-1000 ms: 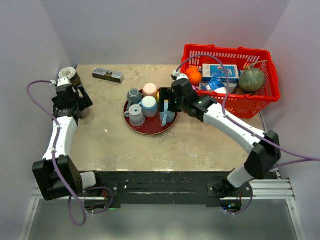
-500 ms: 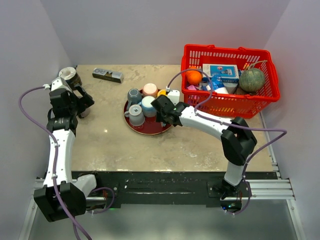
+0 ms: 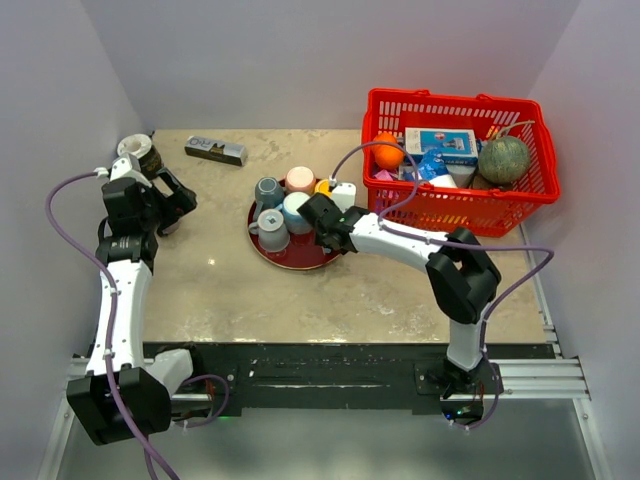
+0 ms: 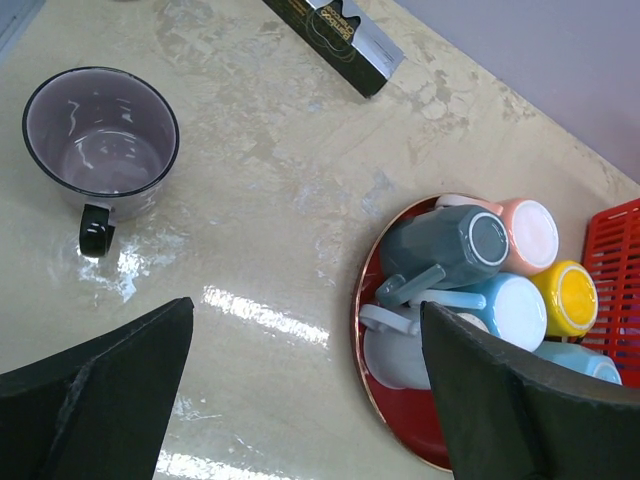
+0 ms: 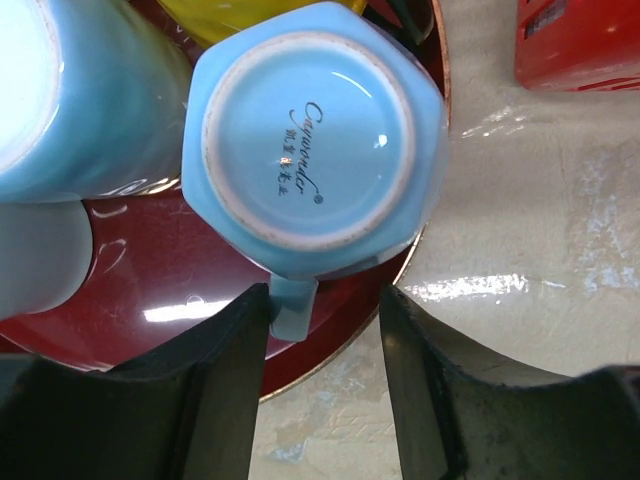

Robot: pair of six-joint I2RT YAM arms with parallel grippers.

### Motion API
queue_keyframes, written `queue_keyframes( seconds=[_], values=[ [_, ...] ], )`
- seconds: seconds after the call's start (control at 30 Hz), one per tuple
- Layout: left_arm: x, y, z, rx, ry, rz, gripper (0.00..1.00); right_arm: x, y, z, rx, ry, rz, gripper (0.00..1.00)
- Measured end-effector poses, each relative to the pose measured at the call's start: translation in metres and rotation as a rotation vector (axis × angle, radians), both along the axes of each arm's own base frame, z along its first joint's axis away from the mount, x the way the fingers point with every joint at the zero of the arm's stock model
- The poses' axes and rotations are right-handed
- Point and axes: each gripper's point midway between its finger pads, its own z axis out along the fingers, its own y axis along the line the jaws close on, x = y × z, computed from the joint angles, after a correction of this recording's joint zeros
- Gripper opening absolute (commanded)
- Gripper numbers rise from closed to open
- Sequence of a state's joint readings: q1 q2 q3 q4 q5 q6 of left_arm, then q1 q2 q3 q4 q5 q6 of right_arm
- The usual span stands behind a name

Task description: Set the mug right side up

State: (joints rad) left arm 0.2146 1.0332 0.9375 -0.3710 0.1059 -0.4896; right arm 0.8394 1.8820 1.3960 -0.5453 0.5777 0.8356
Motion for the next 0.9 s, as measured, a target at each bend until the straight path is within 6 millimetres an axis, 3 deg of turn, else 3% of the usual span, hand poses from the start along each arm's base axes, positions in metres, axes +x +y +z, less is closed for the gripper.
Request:
queue_keyframes(
  seconds=[0.2, 0.3, 0.33, 0.73, 0.9],
  values=[
    [0.001, -0.005, 0.003, -0.007, -0.011, -0.022, 0.99, 0.005, 0.004, -0.009, -0.004, 0.001, -0.014, 0.32],
    [0.000, -0.006, 0.004, -0.007, -0.016, -0.029, 0.99, 0.006, 0.005, -0.009, 0.002, 0.001, -0.020, 0.14],
    [0.000, -0.007, 0.005, -0.007, -0.019, -0.033, 0.99, 0.006, 0.005, -0.009, 0.001, 0.000, -0.023, 0.00],
    [0.000, -0.030, 0.014, -0.051, -0.054, -0.142, 0.99, 0.002, 0.006, -0.004, 0.026, 0.005, -0.012, 0.00],
    [0.000, -0.051, 0.032, -0.111, -0.130, -0.241, 0.99, -0.014, 0.005, 0.021, 0.078, 0.030, 0.031, 0.00]
  ],
)
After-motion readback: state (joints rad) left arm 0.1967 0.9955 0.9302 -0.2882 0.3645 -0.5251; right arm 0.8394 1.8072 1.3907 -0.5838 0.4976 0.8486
